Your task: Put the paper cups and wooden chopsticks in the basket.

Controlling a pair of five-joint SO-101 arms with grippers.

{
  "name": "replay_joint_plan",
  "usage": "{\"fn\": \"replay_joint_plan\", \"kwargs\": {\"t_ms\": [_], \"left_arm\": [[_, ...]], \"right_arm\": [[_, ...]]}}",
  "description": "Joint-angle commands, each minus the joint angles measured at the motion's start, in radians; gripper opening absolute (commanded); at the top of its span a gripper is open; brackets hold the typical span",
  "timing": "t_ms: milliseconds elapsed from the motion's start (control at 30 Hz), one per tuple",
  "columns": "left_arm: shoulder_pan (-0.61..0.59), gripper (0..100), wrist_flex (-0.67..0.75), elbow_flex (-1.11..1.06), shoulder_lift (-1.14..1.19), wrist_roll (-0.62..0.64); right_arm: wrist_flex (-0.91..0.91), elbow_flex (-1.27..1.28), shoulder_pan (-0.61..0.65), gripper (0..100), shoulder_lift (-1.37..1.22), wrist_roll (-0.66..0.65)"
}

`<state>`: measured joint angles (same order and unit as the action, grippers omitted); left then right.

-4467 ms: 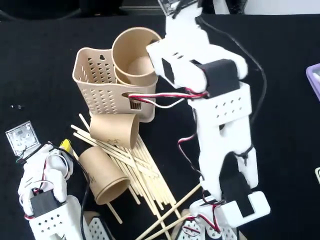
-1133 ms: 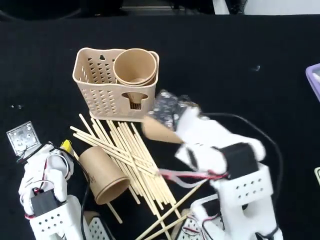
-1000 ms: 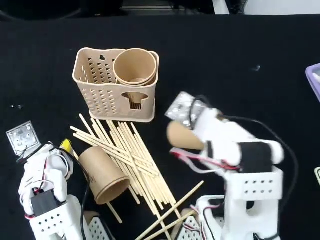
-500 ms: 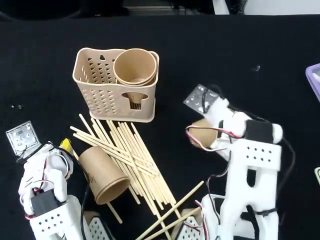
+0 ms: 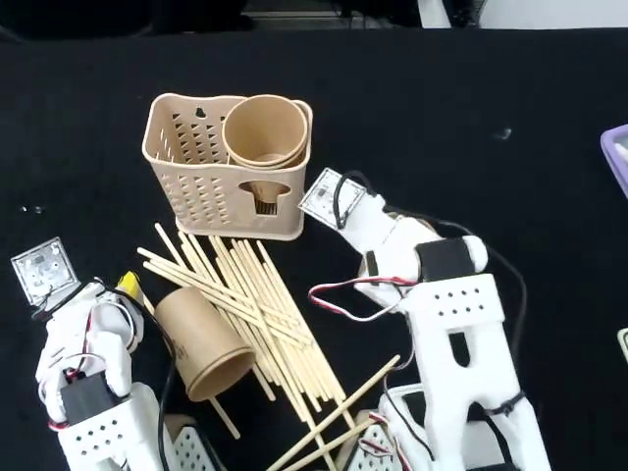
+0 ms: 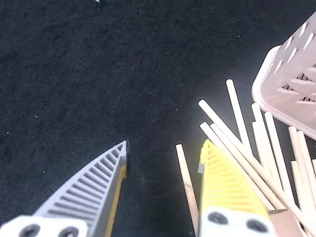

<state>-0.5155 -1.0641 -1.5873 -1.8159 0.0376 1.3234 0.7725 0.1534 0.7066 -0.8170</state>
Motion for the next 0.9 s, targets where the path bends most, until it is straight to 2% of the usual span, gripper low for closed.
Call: {"fn": "replay_joint_plan", "kwargs": {"t_ms": [0, 167, 333, 433, 600, 767, 867], "left_arm": [[-0.007, 24, 0.017, 0.007, -0.006, -0.003], [-0.005, 24, 0.017, 0.007, -0.006, -0.003], [-0.005, 24, 0.017, 0.007, -0.006, -0.003], [-0.005, 24, 0.017, 0.007, -0.006, -0.003], [-0.005, 24, 0.017, 0.007, -0.006, -0.003], [-0.005, 24, 0.017, 0.007, -0.006, -0.003], [-0.005, 24, 0.017, 0.007, -0.006, -0.003]], "right_arm": [[0.018, -0.079, -0.011, 1.1, 0.002, 0.012], [0.164, -0.364, -0.089, 1.1, 0.002, 0.009], [0.216, -0.702, -0.064, 1.1, -0.002, 0.012], [0.216, -0.857, -0.006, 1.1, -0.005, 0.015], [0.141, -1.009, 0.18, 1.1, -0.007, 0.103], [-0.023, -0.975, 0.351, 1.1, -0.031, 0.109], [-0.1, -0.915, 0.384, 1.1, -0.107, 0.103]]}}
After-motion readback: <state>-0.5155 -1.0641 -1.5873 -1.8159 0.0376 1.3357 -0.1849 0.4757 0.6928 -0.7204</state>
